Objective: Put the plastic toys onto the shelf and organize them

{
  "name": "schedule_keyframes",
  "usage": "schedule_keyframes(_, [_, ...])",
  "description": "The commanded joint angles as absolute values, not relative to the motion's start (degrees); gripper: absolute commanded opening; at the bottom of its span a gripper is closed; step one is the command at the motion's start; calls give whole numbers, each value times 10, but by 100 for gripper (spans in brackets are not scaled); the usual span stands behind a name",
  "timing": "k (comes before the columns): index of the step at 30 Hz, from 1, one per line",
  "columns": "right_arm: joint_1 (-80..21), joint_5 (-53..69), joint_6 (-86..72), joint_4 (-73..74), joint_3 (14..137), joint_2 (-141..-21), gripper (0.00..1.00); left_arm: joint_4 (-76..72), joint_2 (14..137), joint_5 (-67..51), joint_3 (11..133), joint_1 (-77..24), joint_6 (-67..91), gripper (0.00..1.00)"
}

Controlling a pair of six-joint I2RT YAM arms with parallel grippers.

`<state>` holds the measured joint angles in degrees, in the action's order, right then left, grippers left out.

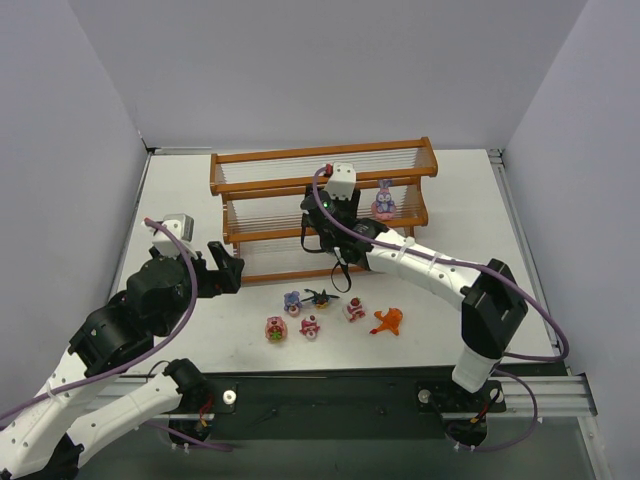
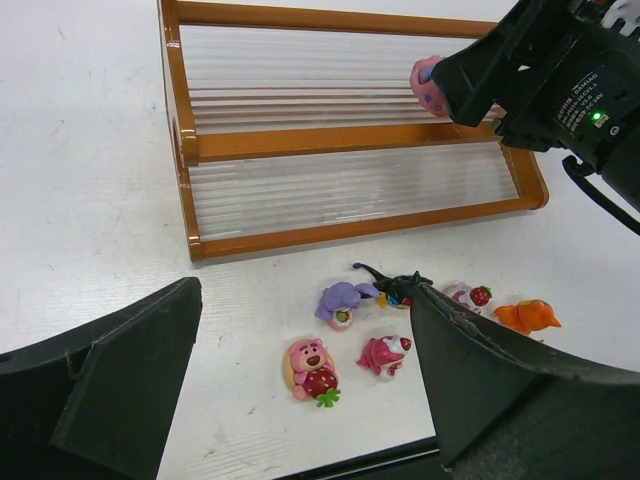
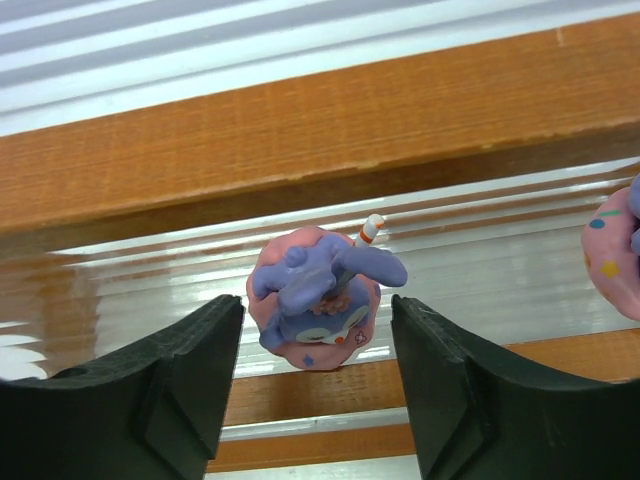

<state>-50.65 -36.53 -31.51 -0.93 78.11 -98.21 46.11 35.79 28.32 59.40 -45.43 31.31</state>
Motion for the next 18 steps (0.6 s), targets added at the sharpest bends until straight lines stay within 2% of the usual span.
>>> schedule_keyframes(1, [-507,-373,-319,-3,788,-969,66,458,353,290,620,-454,319,95])
schedule_keyframes(3, [-507,-370,-316,-3,789,-962,71,459,352,291,618,-454,319,95])
schedule_keyframes(11, [-516,-349,-308,12,792,-923,74,461,346,285,619,-454,323,95])
schedule_keyframes(18, [-552,-319,-330,90,737,-811,76,468,359,242,597,-454,344,97])
